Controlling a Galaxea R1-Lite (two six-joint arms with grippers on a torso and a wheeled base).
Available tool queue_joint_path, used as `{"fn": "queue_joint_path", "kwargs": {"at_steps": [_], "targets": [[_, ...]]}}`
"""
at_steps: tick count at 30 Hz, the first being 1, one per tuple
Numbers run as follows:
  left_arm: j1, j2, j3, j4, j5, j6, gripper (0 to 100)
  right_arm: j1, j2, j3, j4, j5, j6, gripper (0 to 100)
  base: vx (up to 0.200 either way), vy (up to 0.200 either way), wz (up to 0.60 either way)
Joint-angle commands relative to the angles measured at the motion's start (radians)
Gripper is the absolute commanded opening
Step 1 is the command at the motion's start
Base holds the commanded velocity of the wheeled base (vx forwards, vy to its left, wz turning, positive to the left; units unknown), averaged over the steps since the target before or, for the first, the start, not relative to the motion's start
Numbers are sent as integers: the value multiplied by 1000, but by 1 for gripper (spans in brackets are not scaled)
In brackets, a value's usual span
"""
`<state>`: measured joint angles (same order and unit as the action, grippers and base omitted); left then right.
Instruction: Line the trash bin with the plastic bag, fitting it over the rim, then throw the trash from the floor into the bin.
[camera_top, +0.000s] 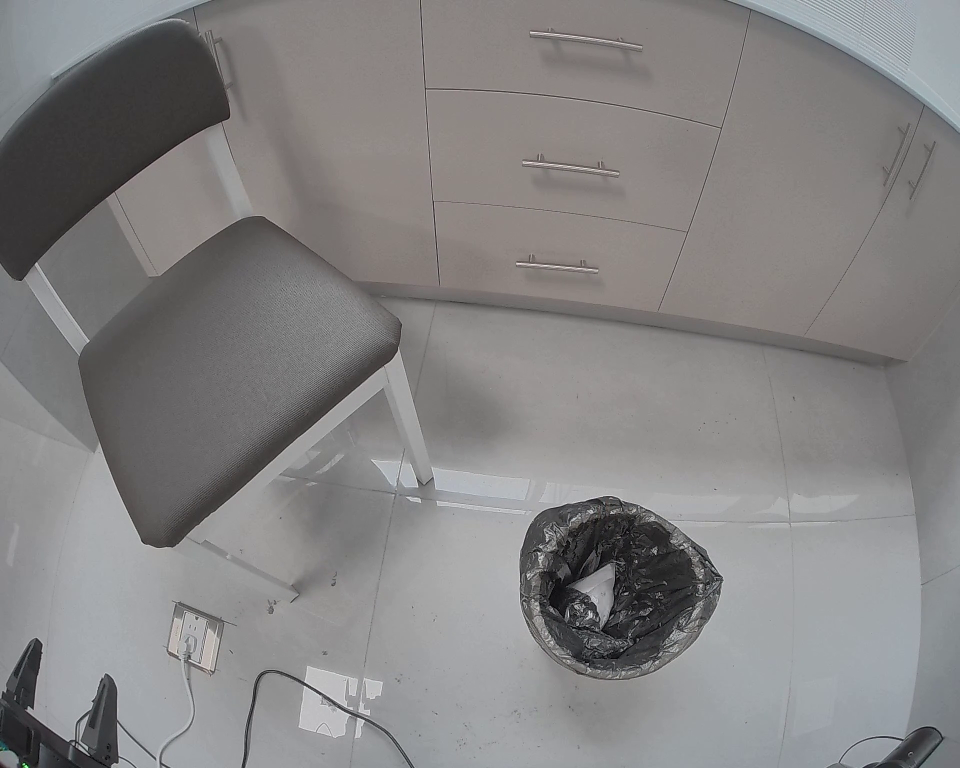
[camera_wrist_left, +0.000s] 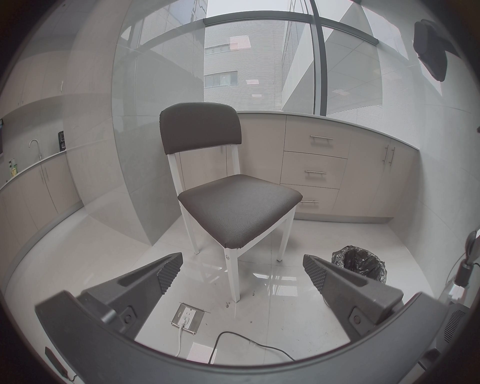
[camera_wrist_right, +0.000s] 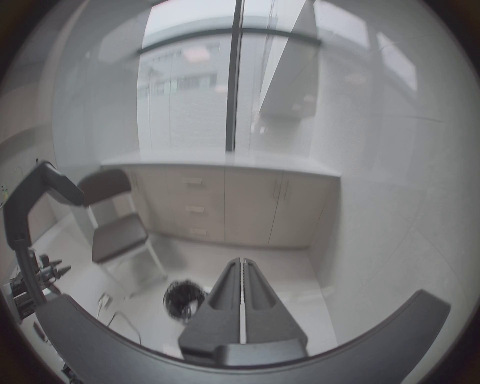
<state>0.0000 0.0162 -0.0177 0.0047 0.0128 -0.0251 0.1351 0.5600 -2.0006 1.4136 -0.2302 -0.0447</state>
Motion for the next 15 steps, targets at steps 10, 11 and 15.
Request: {"fn": "queue_joint_path", "kwargs": {"at_steps": [10, 11, 15], "targets": [[0, -15, 16, 0, 0, 1, 100, -107, -508, 421, -179, -1, 0, 0, 0, 0, 0], [0, -15, 16, 0, 0, 1, 100, -121, -526, 451, -174, 5, -1, 0, 0, 0, 0], [0, -15, 16, 0, 0, 1, 100, -134, -560, 553, -133, 2, 8, 0, 0, 0, 0]]}}
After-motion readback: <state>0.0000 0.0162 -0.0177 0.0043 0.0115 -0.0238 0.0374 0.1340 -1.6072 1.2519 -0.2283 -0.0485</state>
